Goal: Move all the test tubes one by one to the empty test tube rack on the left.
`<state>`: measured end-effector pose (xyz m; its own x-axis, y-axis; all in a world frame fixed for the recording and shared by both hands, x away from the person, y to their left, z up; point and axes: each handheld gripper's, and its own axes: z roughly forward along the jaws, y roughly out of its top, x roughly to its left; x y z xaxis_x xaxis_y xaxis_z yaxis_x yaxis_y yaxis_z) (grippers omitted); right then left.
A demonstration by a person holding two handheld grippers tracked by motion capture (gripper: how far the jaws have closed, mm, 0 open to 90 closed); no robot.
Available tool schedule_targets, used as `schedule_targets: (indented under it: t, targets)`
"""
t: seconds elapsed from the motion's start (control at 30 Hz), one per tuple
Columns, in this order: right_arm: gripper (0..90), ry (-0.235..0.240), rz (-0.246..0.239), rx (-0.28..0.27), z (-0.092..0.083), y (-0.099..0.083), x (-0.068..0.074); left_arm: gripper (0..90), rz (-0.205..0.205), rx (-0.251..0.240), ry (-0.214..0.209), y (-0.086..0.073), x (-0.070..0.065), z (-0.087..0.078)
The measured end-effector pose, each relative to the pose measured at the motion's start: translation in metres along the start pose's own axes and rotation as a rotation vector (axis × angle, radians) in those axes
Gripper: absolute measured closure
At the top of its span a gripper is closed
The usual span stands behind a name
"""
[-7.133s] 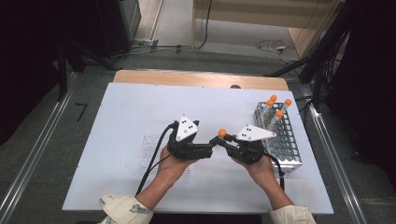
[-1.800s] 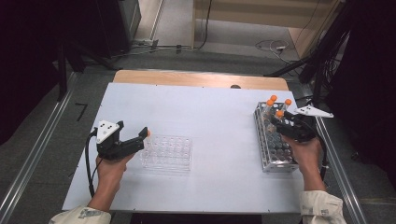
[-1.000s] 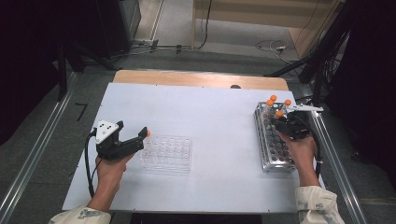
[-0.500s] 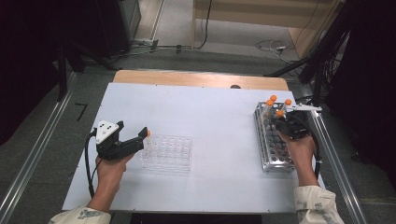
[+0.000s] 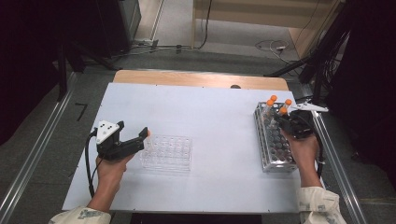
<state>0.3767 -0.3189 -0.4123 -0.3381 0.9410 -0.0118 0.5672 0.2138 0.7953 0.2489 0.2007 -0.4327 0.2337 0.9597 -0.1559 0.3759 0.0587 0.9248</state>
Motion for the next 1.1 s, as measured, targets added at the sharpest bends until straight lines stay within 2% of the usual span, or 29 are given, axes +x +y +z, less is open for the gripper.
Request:
schedule_targets:
  t: [0.37,0.57,0.83,1.1]
  targets:
    - [71.8,0.007,-0.031,-0.084,-0.029,0.015,0.008,12.6,0.002,-0.01,-0.004,0.002,-0.002,-0.001]
    - [71.8,0.045,-0.077,-0.102,-0.04,0.019,0.022,12.6,0.011,-0.025,-0.021,0.006,-0.01,-0.003]
    - [71.9,0.119,-0.085,-0.132,-0.041,0.015,0.043,12.7,0.025,-0.033,-0.059,0.014,-0.026,0.0]
    - [71.9,0.178,-0.115,-0.141,-0.042,0.011,0.064,12.7,0.039,-0.028,-0.099,0.021,-0.042,0.006]
